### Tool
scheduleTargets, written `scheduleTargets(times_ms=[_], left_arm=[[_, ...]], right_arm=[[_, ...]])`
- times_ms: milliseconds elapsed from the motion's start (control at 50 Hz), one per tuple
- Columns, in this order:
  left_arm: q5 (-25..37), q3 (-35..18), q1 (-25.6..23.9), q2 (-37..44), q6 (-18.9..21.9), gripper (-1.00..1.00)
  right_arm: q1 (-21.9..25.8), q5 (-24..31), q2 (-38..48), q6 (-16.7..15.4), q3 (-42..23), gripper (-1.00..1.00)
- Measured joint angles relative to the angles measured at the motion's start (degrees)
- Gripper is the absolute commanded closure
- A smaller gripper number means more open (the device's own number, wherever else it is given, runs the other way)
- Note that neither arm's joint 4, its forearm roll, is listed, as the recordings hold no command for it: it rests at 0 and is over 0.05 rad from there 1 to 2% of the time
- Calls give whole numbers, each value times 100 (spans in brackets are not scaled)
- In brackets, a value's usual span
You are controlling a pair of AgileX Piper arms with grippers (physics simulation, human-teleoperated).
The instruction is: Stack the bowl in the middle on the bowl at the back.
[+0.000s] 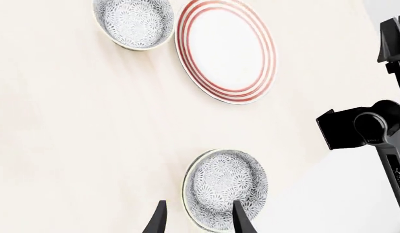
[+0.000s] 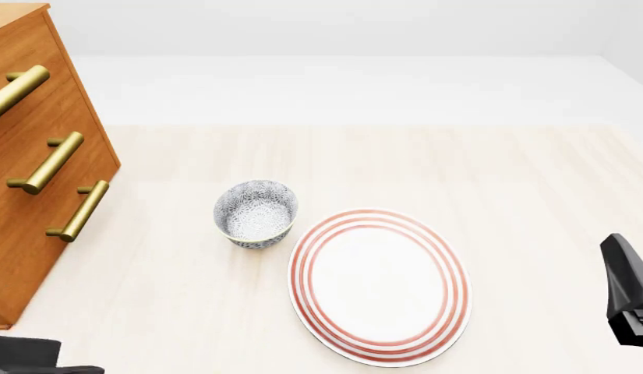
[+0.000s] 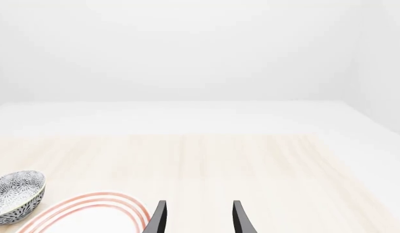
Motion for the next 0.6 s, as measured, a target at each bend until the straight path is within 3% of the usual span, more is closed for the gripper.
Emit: scheduleTargets(times_ms=[240,600], left_arm=[[626,-605,900,-788,175,-100],[853,-935,2048,-1329,322,-100]], right_arm=[[-159,229,-1,251,-428,-100],[-650,878,-2,694,-1617,-100]])
